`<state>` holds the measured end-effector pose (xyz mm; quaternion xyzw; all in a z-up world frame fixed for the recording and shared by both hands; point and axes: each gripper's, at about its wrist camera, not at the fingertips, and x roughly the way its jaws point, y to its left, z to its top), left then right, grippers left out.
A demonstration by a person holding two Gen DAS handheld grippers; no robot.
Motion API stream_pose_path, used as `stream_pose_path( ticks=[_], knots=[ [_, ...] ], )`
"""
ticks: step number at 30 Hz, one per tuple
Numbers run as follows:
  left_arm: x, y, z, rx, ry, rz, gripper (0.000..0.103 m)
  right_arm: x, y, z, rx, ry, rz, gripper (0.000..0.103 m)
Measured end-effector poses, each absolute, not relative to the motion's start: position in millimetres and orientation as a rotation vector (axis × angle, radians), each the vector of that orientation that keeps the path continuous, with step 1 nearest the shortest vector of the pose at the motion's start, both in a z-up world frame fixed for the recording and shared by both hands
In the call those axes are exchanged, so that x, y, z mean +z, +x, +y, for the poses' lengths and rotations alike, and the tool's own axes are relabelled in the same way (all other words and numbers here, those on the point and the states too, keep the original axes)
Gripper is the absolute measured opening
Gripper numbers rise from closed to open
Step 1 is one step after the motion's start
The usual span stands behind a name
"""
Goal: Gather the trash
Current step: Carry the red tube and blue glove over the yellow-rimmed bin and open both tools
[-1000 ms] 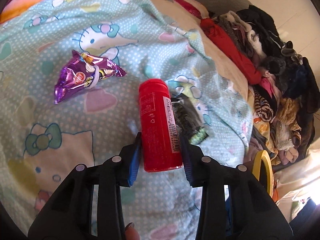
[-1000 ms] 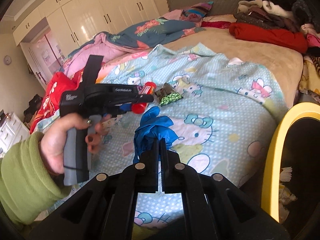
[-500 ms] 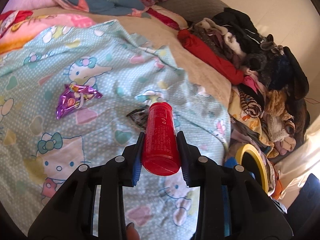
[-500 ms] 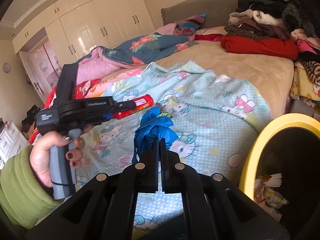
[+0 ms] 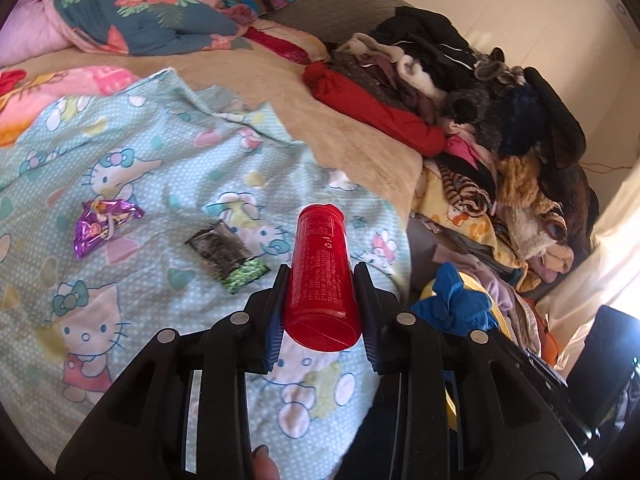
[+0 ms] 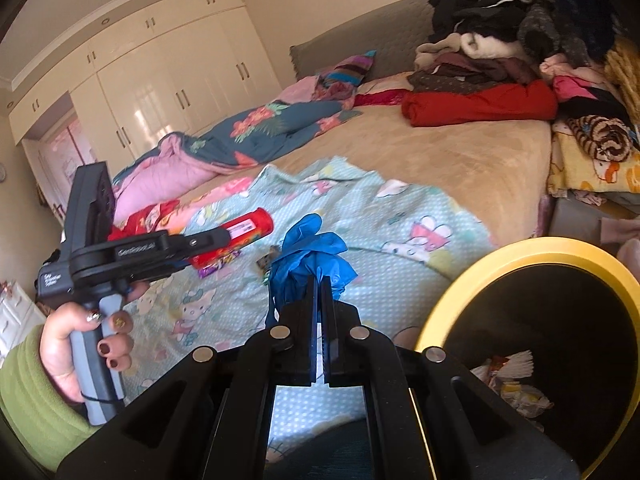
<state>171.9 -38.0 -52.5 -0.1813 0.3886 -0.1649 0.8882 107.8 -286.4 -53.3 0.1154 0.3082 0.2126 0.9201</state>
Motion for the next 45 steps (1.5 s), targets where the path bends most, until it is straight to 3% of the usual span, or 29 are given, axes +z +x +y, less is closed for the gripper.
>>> stream_pose_path(
  ticks=[45],
  knots=[
    [-37.8,125.1,-161.0,-0.601,-0.177,0.836,0.025,-66.9,96.6,-441.9,0.110,0.360,0.612,0.002]
  ],
)
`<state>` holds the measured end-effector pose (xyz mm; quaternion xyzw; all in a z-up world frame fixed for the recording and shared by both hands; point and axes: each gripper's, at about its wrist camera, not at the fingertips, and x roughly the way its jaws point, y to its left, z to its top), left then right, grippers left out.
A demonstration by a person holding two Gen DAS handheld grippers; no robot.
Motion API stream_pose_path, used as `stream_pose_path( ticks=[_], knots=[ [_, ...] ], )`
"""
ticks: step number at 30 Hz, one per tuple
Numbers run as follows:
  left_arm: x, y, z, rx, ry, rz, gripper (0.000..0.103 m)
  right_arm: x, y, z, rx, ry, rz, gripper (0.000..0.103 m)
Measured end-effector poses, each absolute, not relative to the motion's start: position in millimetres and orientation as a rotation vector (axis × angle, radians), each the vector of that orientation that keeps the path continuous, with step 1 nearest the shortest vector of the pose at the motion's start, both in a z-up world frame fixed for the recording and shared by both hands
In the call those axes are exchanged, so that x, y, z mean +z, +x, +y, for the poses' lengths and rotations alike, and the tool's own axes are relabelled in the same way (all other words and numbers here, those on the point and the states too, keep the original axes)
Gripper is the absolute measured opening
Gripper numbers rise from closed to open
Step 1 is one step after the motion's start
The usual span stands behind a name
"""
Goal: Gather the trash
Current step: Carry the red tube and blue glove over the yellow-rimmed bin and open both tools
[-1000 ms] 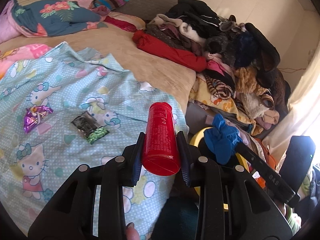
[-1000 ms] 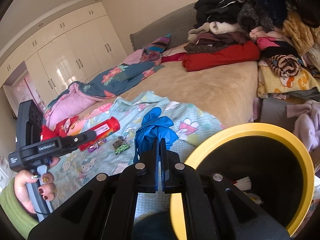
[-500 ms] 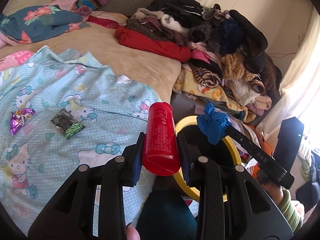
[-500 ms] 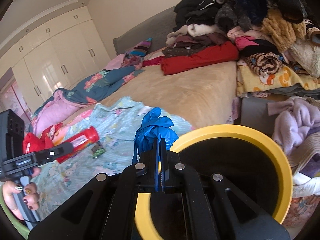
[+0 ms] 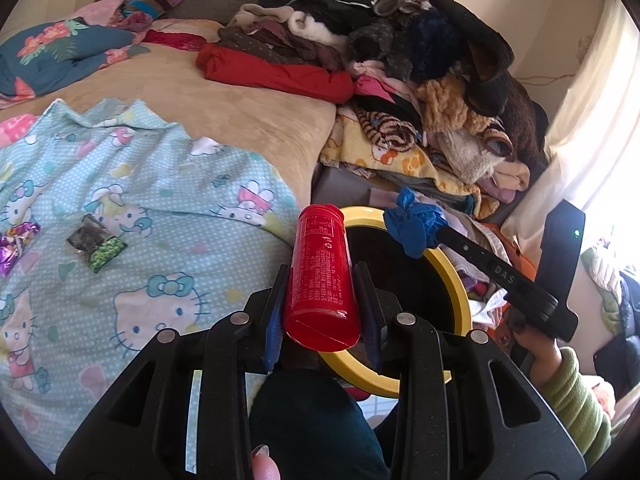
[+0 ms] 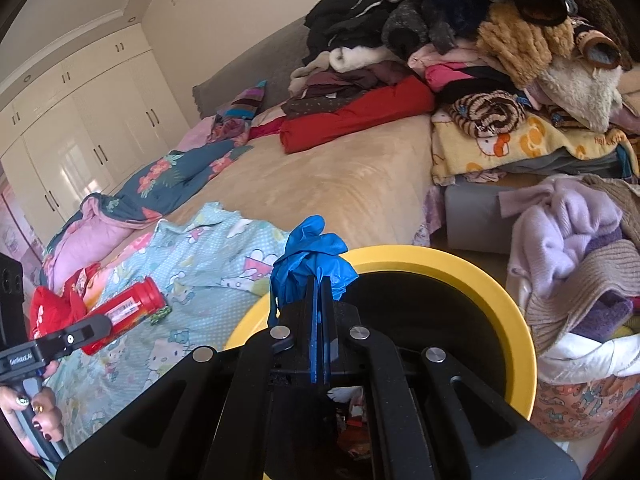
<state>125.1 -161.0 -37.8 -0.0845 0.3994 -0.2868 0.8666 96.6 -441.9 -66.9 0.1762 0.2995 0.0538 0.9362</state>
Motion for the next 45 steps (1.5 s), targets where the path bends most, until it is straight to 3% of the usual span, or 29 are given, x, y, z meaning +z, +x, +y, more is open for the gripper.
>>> stream_pose_path(
  ticks=[37,40,41,42,43,45],
  knots=[
    [-102.8,129.7,-251.6,-0.734,-0.015,0.998,0.025,-92.6,98.8,-492.1,0.051,0.466,0.744,0.003],
    [-103.5,131.0,-248.0,-0.729,-0.031,0.992,0.028,-89.1,98.4,-490.0,0.050,0.465,0.735,0.025],
    [-102.9,131.6,-244.9,-0.724,-0.038,0.987,0.037,-87.3,98.2,-488.5,0.049,0.457,0.731,0.038],
    [-102.1,131.1,-242.2,-0.718,-0.041,0.980,0.043,-85.3,97.8,-486.2,0.046,0.447,0.724,0.045],
    [-100.3,130.8,-238.9,-0.710,-0.042,0.970,0.051,-84.2,98.1,-483.9,0.045,0.441,0.722,0.045],
    [-96.4,129.3,-232.8,-0.701,-0.042,0.952,0.054,-82.9,99.5,-479.9,0.047,0.434,0.723,0.048]
  ],
)
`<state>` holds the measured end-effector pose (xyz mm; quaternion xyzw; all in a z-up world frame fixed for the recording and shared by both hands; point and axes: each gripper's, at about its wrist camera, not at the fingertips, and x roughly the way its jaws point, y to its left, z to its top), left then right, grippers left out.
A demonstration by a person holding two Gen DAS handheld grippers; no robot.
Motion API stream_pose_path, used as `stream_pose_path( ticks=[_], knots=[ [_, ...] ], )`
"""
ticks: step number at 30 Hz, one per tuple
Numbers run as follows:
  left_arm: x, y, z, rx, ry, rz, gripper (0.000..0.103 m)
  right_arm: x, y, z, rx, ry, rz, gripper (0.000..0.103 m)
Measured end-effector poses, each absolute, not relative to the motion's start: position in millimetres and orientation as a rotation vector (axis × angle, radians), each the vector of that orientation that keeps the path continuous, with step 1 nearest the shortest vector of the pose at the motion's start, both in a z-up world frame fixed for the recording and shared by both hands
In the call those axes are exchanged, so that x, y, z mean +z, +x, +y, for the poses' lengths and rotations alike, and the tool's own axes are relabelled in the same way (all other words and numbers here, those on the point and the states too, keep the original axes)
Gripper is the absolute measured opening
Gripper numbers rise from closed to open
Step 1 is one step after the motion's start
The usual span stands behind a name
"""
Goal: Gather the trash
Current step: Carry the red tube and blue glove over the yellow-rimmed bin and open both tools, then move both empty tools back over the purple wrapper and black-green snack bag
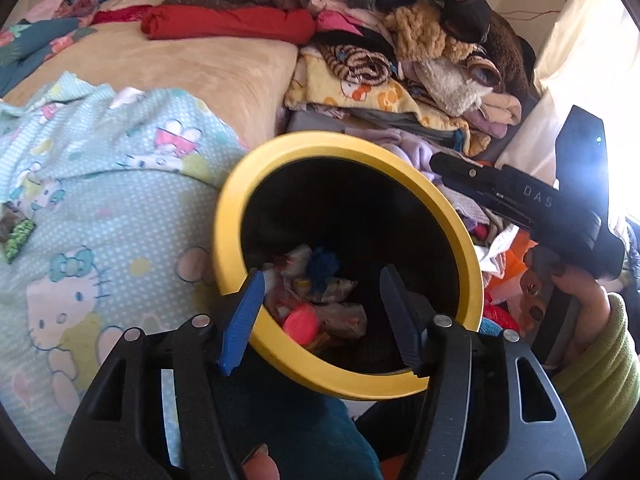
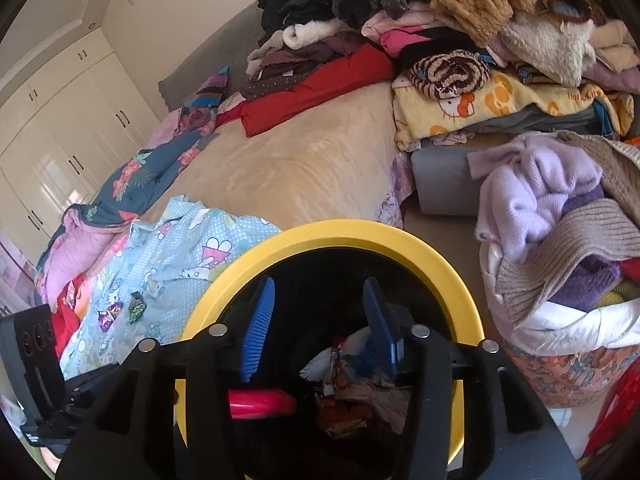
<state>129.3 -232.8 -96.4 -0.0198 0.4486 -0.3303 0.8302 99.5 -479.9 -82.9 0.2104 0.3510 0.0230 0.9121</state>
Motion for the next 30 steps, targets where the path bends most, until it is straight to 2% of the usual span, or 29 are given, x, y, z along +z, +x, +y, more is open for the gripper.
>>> stream_pose_path(
  ticks=[4,7,12,23,30],
  knots=[
    [-86.0,129.0,-220.1,-0.668,-0.053,0.909,0.081,-77.9,100.2,-468.1,0.057,0.410,0.707,0.059],
    [-79.0,130.9,-207.8,-0.628,-0.063,0.879,0.091,-71.6,101.0,-457.2,0.070,0.381,0.696,0.065],
    [-66.7,131.1,-186.8,-0.569,-0.083,0.819,0.092,-58.4,100.6,-438.7,0.098,0.340,0.663,0.070],
    [-45.7,138.7,-134.3,-0.437,-0.084,0.723,0.092,-39.5,99.5,-387.9,0.177,0.282,0.593,0.071],
    [-37.4,148.1,-92.3,-0.347,-0.112,0.678,0.092,-35.5,105.0,-345.0,0.247,0.239,0.581,0.076]
  ],
)
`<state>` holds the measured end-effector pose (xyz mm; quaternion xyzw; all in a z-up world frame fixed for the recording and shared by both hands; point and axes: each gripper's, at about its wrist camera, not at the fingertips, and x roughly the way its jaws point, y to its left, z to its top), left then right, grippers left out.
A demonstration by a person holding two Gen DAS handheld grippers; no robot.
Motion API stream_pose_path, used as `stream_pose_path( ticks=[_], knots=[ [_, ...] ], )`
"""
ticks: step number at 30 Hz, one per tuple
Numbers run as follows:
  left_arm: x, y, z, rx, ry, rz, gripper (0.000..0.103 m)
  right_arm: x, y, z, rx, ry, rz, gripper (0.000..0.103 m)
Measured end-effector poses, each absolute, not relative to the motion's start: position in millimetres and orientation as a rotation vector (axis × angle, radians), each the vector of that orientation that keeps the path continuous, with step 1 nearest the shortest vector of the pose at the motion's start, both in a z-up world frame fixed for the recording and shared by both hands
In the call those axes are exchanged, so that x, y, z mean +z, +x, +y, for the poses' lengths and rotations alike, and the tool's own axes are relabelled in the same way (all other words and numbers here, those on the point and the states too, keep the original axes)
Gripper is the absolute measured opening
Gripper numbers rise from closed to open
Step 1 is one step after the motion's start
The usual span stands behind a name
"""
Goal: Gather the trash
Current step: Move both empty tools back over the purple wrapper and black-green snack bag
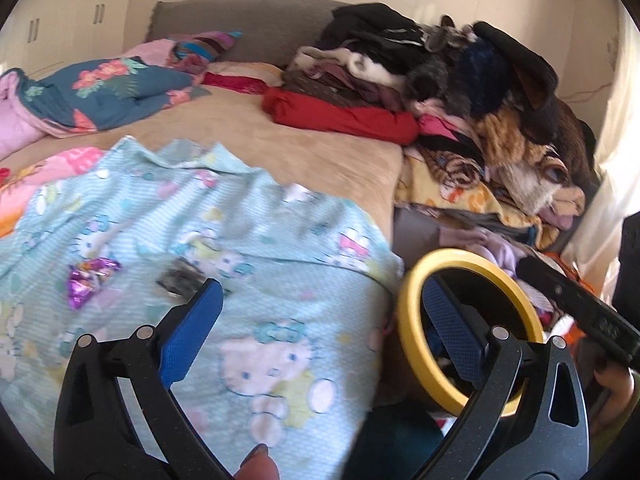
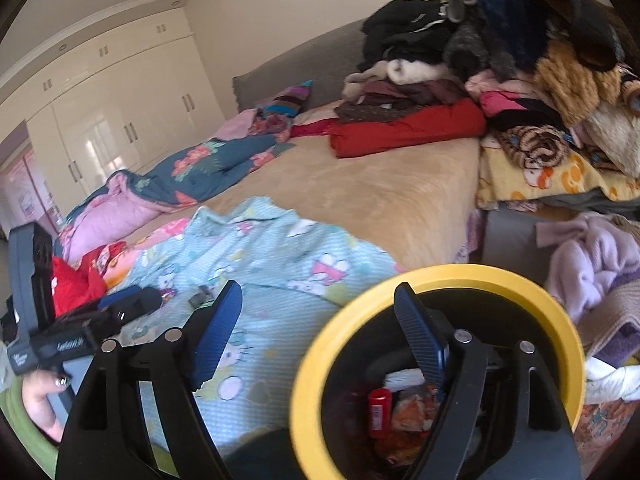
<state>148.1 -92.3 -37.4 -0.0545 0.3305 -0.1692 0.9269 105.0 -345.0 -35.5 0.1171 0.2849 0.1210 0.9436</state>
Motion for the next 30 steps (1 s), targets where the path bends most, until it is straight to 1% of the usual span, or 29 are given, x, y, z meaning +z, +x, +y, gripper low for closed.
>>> stream_pose_path(
  ticks=[9,22,24,26,29,30],
  knots=[
    [-42.8,163.0,-25.0,-0.200,-0.167,0.653,0.092,-61.9,122.9,-272.6,0.357,0.195,0.684,0.076],
    [-82.3,176.1,82.5,-0.001,-0.355,0.689,0.091,-100.5,167.9,-186.9,0.461,0.162,0.807,0.076],
    [-88.0,177.7,93.1,0.015,-0.375,0.697,0.088,-106.9,178.3,-175.4,0.469,0.166,0.828,0.076],
    [-94.0,179.7,103.2,0.023,-0.393,0.704,0.080,-113.5,191.2,-165.4,0.475,0.179,0.852,0.076],
    [-102.1,182.3,111.6,0.028,-0.408,0.717,0.074,-124.5,207.1,-156.2,0.483,0.217,0.898,0.076],
    [-105.2,183.8,114.5,0.027,-0.416,0.725,0.073,-128.6,212.5,-153.0,0.485,0.230,0.913,0.076]
  ],
)
